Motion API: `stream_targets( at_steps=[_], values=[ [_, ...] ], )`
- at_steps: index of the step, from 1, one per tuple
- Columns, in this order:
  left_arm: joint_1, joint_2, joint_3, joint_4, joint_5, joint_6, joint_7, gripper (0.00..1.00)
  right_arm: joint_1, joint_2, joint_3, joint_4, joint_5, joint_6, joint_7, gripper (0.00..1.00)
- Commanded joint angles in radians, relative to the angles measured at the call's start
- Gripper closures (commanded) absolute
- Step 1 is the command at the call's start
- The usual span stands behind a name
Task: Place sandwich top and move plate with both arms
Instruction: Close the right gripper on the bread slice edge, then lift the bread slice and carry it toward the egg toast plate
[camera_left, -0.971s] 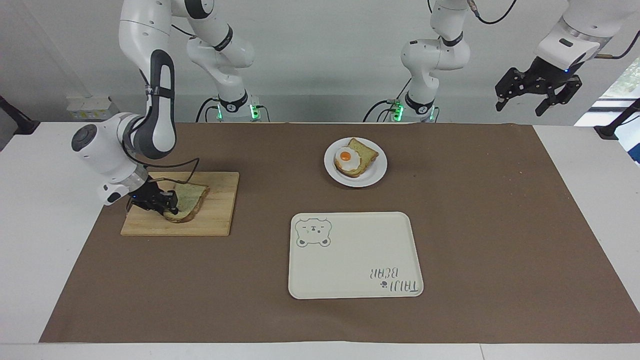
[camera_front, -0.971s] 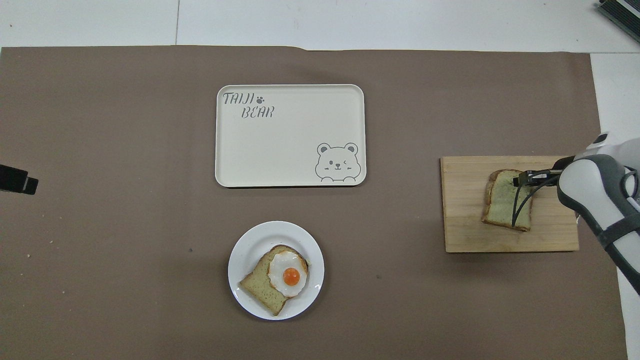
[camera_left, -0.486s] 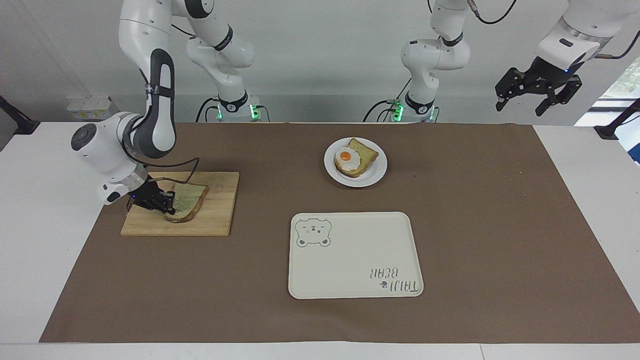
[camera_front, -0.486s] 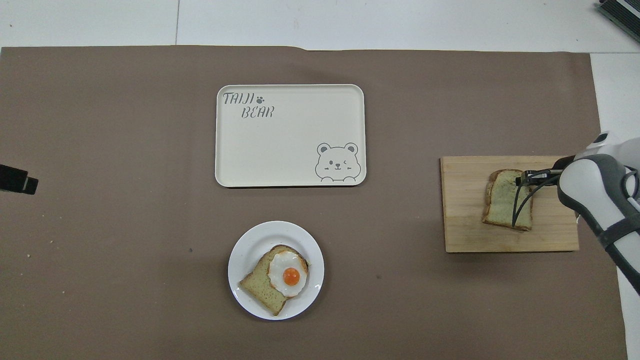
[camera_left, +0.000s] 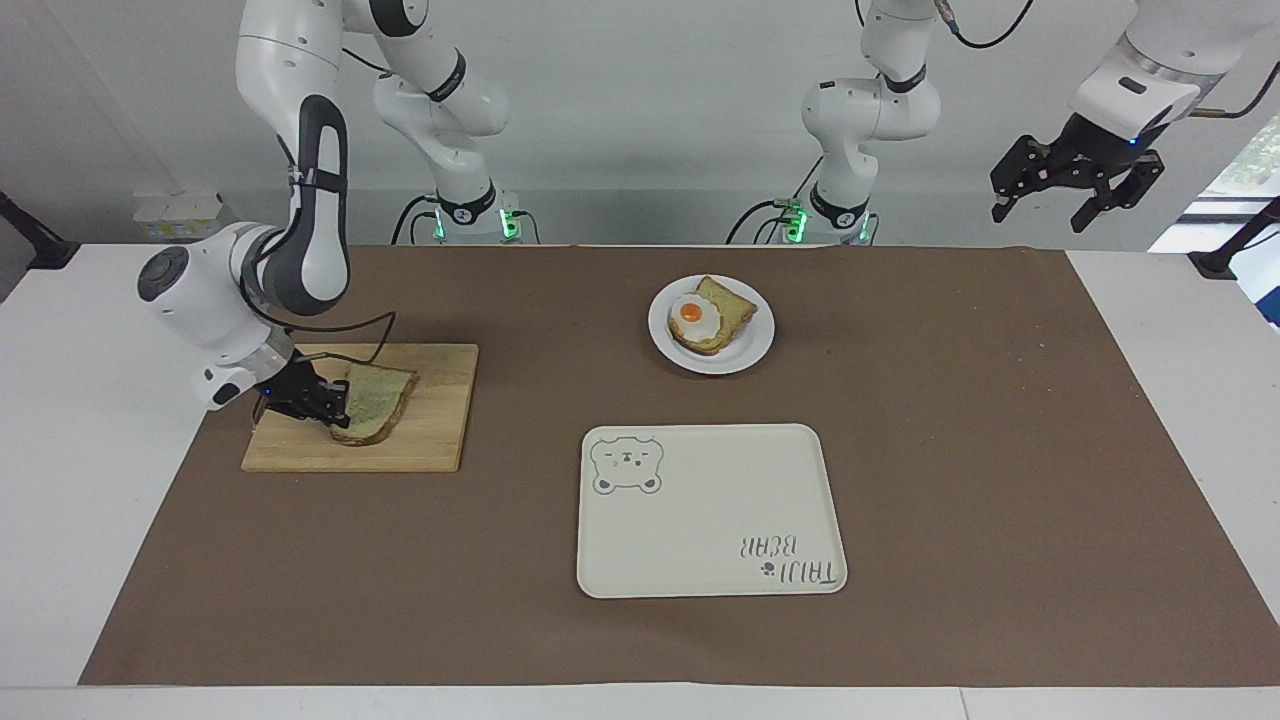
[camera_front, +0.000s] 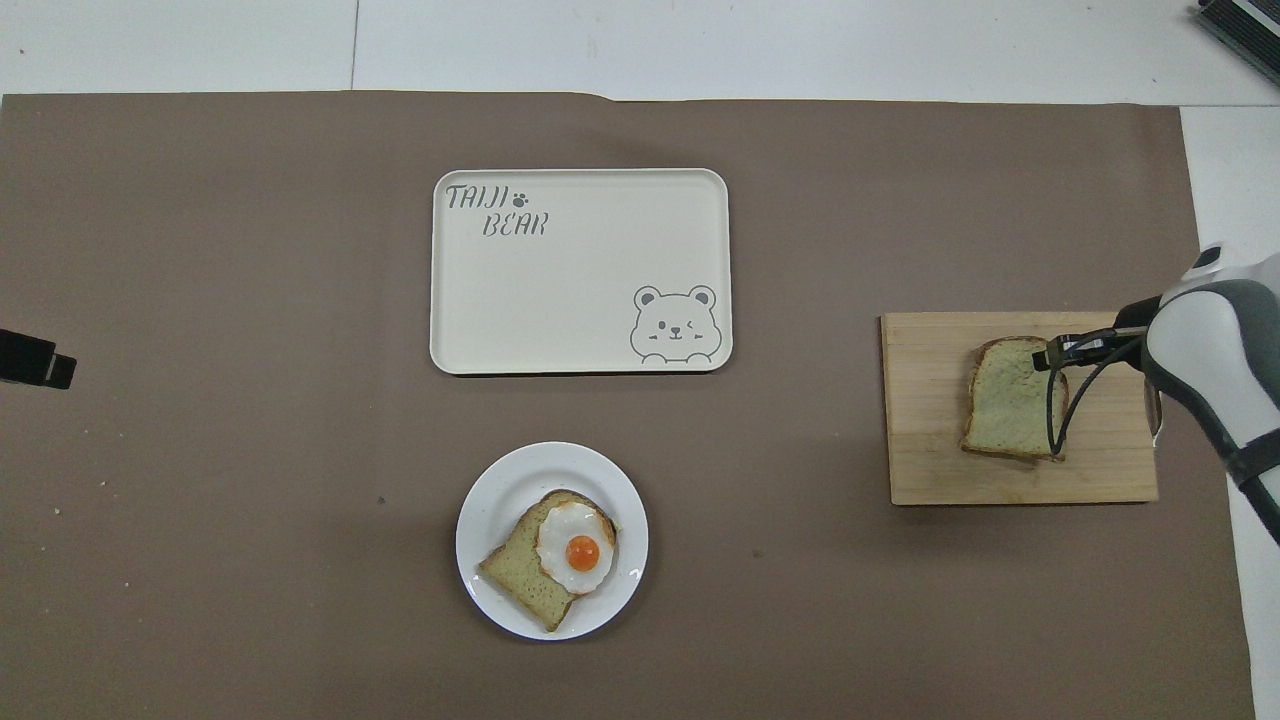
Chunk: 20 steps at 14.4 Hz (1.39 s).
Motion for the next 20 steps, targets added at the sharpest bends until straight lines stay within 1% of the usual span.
stream_targets(
  at_steps=[1, 3, 8, 12, 17, 20],
  values=[
    [0.003, -0.025, -0.001, -0.028, 0.008, 0.001, 0.012, 0.00, 0.010, -0.020, 0.011, 0.058, 0.008, -0.114, -0.045, 1.00],
    [0.003, -0.025, -0.001, -0.028, 0.008, 0.001, 0.010, 0.00, 0.027, -0.028, 0.011, 0.099, 0.008, -0.195, -0.045, 1.00],
    [0.003, -0.025, -0.001, -0.028, 0.008, 0.001, 0.010, 0.00, 0.040, -0.075, 0.016, 0.109, 0.012, -0.295, -0.054, 1.00],
    [0.003, -0.025, -0.002, -0.028, 0.008, 0.001, 0.010, 0.00, 0.041, -0.087, 0.062, 0.121, 0.026, -0.360, -0.052, 1.00],
    [0.003, -0.025, -0.001, -0.028, 0.008, 0.001, 0.010, 0.00, 0.043, -0.087, 0.143, 0.119, 0.028, -0.369, -0.039, 1.00],
    [0.003, -0.025, -0.001, -0.028, 0.008, 0.001, 0.010, 0.00, 0.049, -0.091, 0.191, 0.115, 0.026, -0.352, 0.023, 1.00]
  ],
)
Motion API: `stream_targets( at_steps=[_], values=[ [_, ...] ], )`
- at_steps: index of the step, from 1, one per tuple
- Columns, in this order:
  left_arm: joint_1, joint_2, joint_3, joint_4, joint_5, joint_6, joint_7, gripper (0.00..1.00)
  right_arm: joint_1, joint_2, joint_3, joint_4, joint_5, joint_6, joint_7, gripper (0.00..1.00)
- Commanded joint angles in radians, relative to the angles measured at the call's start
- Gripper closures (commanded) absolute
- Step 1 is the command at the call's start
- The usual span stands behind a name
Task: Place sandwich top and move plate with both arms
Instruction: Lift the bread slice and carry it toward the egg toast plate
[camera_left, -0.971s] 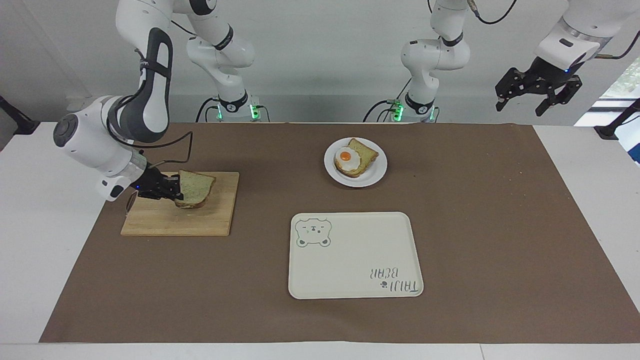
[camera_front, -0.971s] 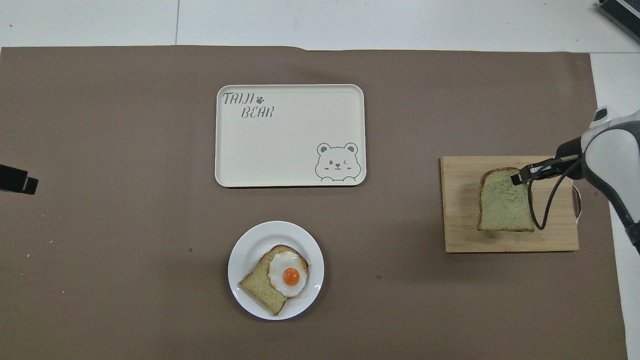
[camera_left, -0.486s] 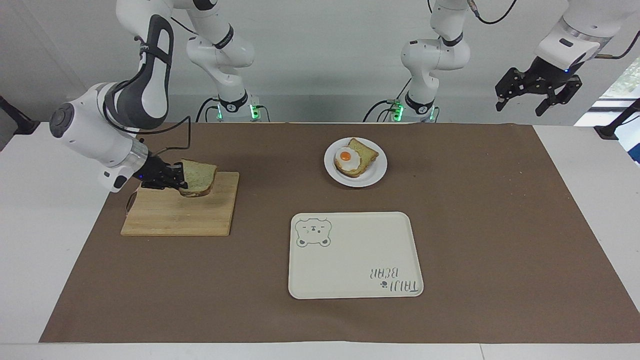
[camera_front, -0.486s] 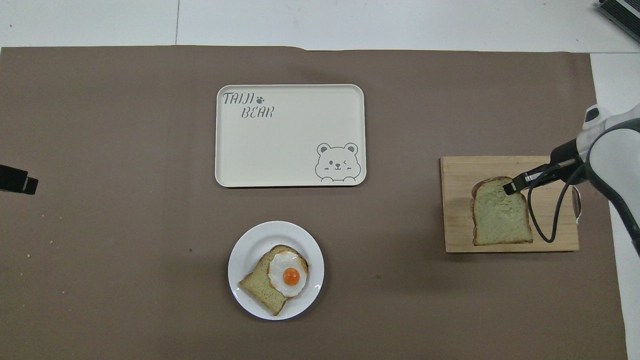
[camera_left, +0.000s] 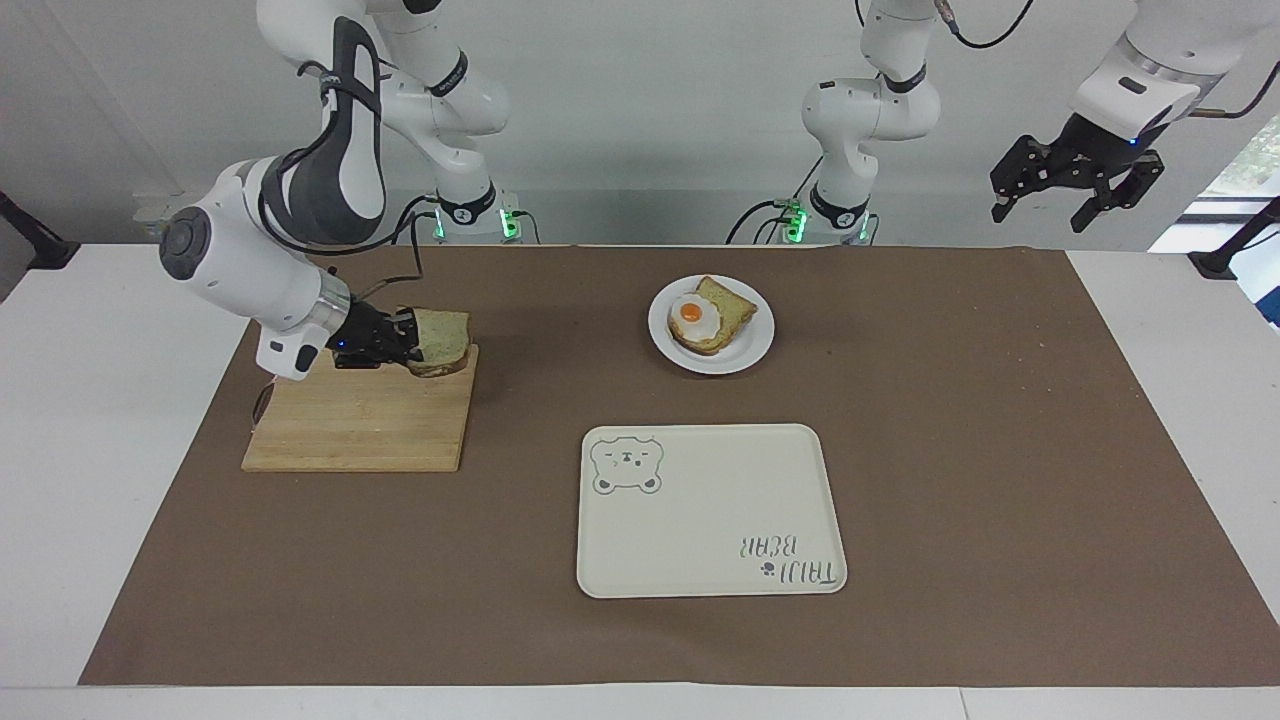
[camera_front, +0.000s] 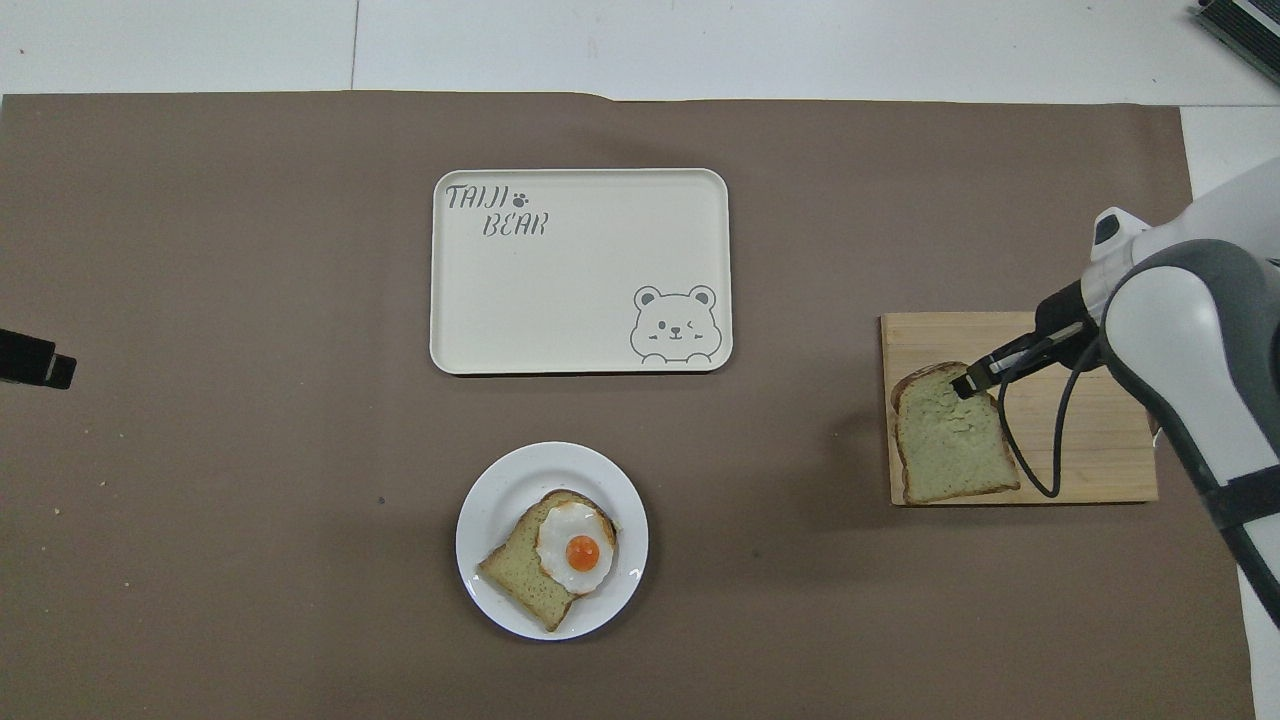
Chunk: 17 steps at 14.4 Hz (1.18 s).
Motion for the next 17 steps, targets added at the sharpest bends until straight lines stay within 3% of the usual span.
stream_targets(
  at_steps=[1, 10, 14, 17],
  values=[
    [0.003, -0.025, -0.001, -0.028, 0.008, 0.001, 0.010, 0.00, -0.004, -0.009, 0.039, -0.003, 0.024, 0.004, 0.053, 1.00],
    [0.003, -0.025, -0.002, -0.028, 0.008, 0.001, 0.010, 0.00, -0.004, -0.017, 0.243, -0.012, 0.026, 0.015, 0.247, 1.00],
    [0.003, -0.025, -0.001, -0.028, 0.008, 0.001, 0.010, 0.00, -0.001, -0.023, 0.345, -0.030, 0.026, 0.088, 0.348, 1.00],
    [0.003, -0.025, -0.001, -0.028, 0.008, 0.001, 0.010, 0.00, 0.077, -0.040, 0.356, -0.053, 0.028, 0.153, 0.425, 1.00]
  ],
)
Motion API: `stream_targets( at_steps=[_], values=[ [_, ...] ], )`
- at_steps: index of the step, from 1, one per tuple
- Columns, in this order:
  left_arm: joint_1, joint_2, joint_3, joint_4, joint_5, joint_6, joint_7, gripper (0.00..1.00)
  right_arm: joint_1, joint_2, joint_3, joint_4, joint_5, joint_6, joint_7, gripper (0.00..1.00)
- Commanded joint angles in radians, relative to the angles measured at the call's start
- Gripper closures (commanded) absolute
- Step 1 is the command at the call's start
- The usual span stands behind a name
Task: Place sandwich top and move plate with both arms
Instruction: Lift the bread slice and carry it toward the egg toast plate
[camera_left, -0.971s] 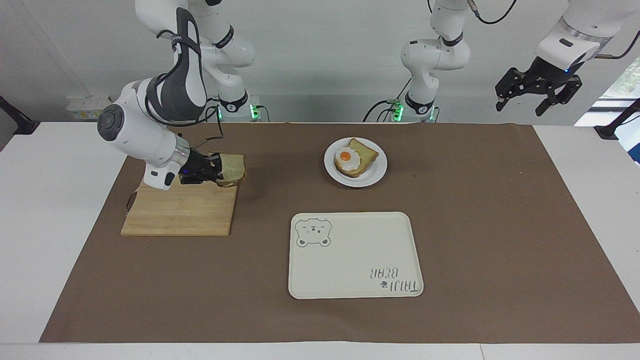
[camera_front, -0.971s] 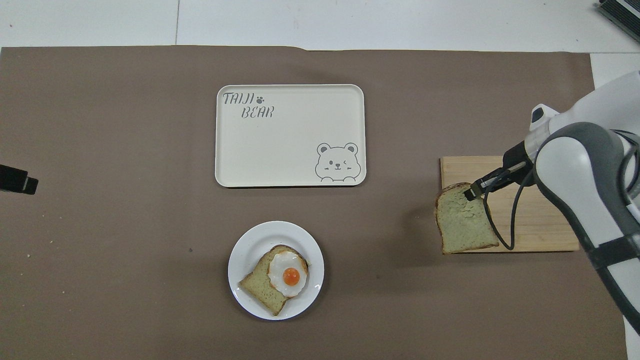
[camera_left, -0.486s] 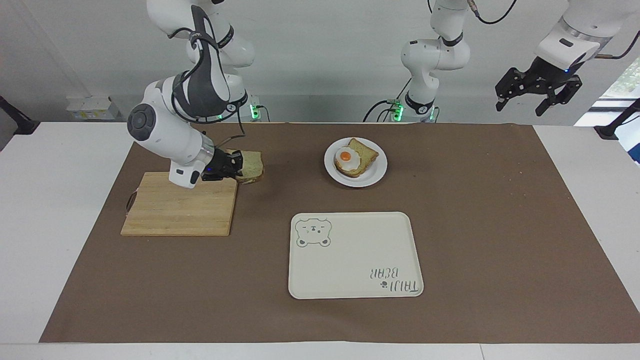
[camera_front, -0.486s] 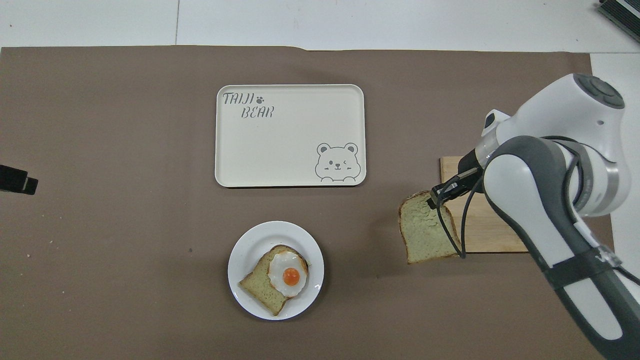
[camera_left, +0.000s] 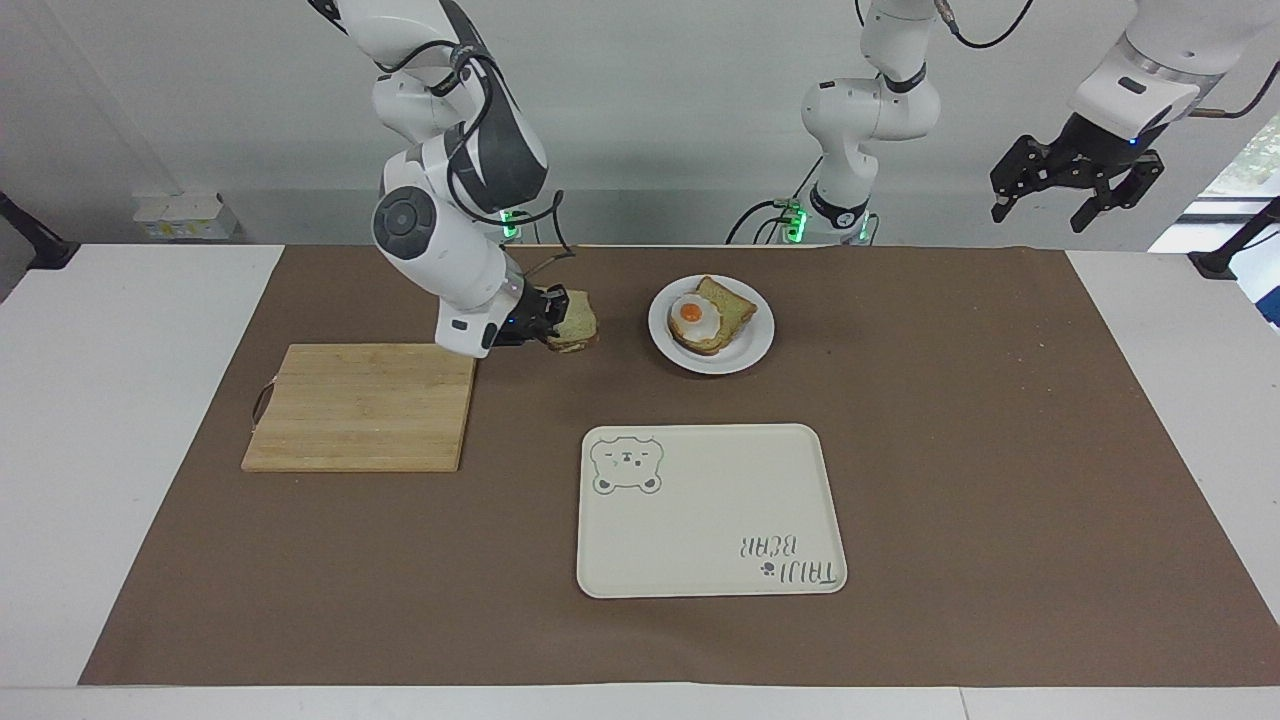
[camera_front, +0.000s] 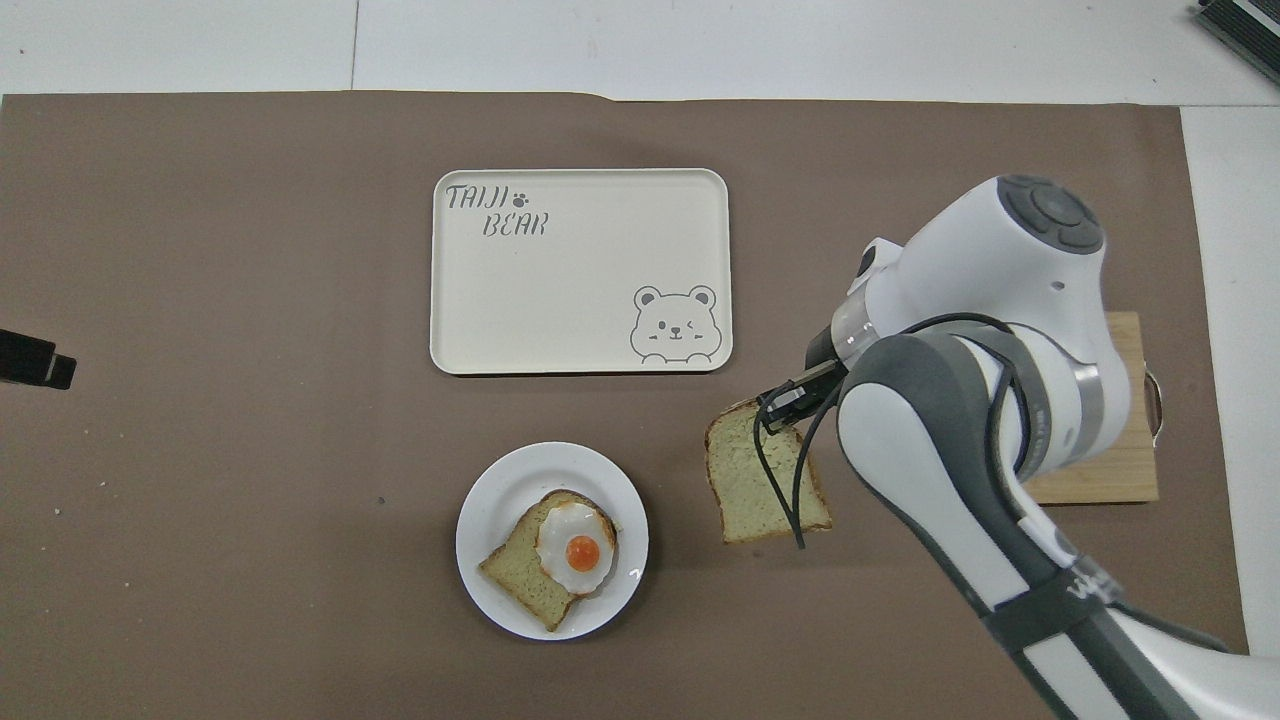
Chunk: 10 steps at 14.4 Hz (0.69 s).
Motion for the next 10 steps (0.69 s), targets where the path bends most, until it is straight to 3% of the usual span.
stream_targets(
  at_steps=[1, 10],
  values=[
    [0.003, -0.025, -0.001, -0.028, 0.008, 0.001, 0.010, 0.00, 0.061, -0.044, 0.007, -0.046, 0.027, 0.067, 0.087, 1.00],
    [0.003, -0.025, -0.001, -0.028, 0.008, 0.001, 0.010, 0.00, 0.263, -0.053, 0.007, -0.090, 0.082, 0.245, 0.319, 1.00]
  ],
)
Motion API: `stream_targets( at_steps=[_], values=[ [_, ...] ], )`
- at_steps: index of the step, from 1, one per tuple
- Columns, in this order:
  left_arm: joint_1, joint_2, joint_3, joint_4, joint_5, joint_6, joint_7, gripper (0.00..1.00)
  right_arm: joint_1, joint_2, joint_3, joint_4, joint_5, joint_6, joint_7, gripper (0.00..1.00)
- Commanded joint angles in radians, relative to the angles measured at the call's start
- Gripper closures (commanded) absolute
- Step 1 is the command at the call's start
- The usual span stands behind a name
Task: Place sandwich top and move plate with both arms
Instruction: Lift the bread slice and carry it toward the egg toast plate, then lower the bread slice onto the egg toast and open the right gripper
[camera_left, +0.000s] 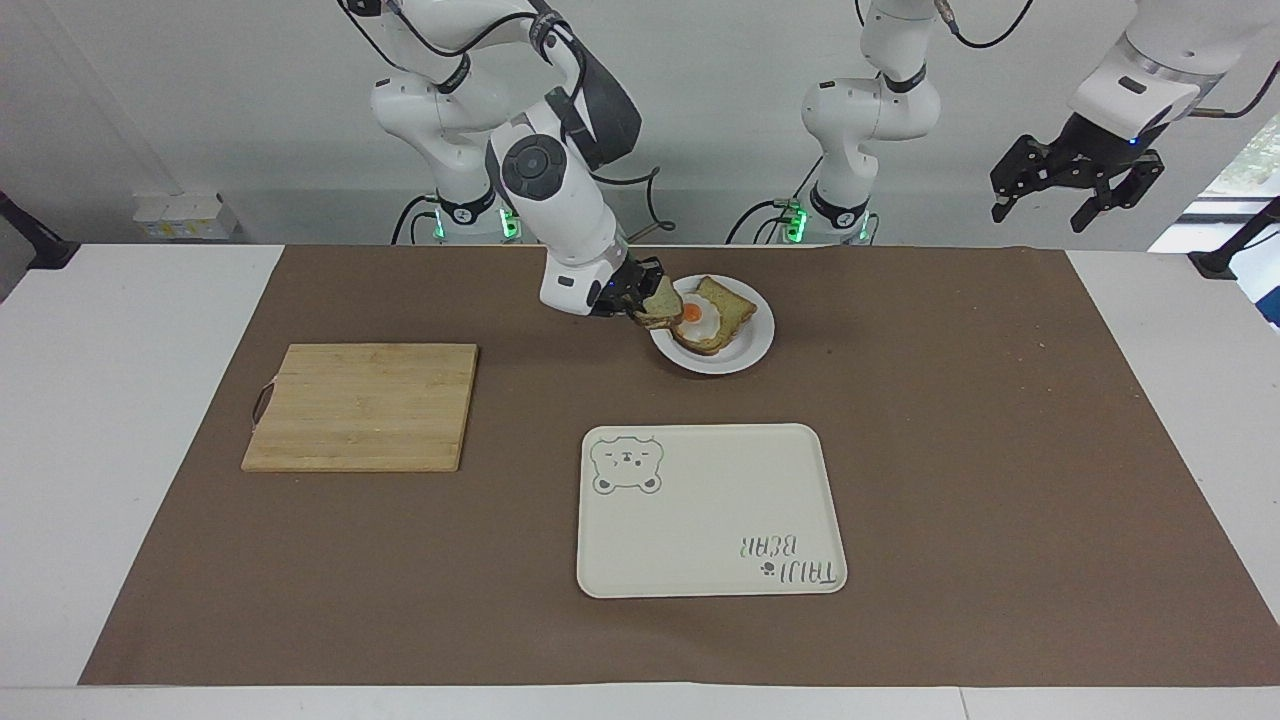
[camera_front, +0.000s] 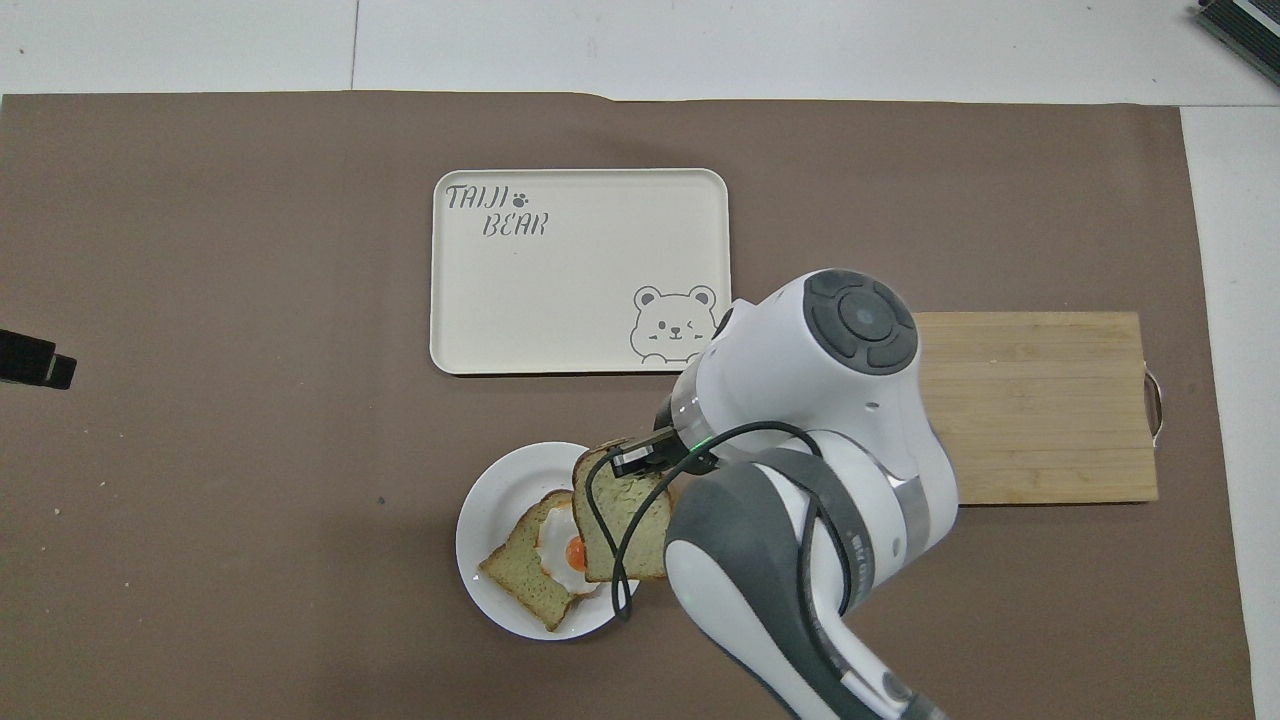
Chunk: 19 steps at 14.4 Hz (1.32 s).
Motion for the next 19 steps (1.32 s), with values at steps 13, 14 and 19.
stream_targets(
  at_steps=[13, 14, 19],
  values=[
    [0.003, -0.025, -0.002, -0.028, 0.008, 0.002, 0.010, 0.00, 0.129, 0.037, 0.002, -0.052, 0.028, 0.184, 0.125, 1.00],
    [0.003, -0.025, -0.002, -0.028, 0.008, 0.001, 0.010, 0.00, 0.134, 0.052, 0.002, -0.052, 0.028, 0.199, 0.128, 1.00],
    [0.003, -0.025, -0.002, -0.028, 0.008, 0.001, 0.010, 0.00, 0.154, 0.105, 0.000, -0.060, 0.026, 0.281, 0.118, 1.00]
  ],
)
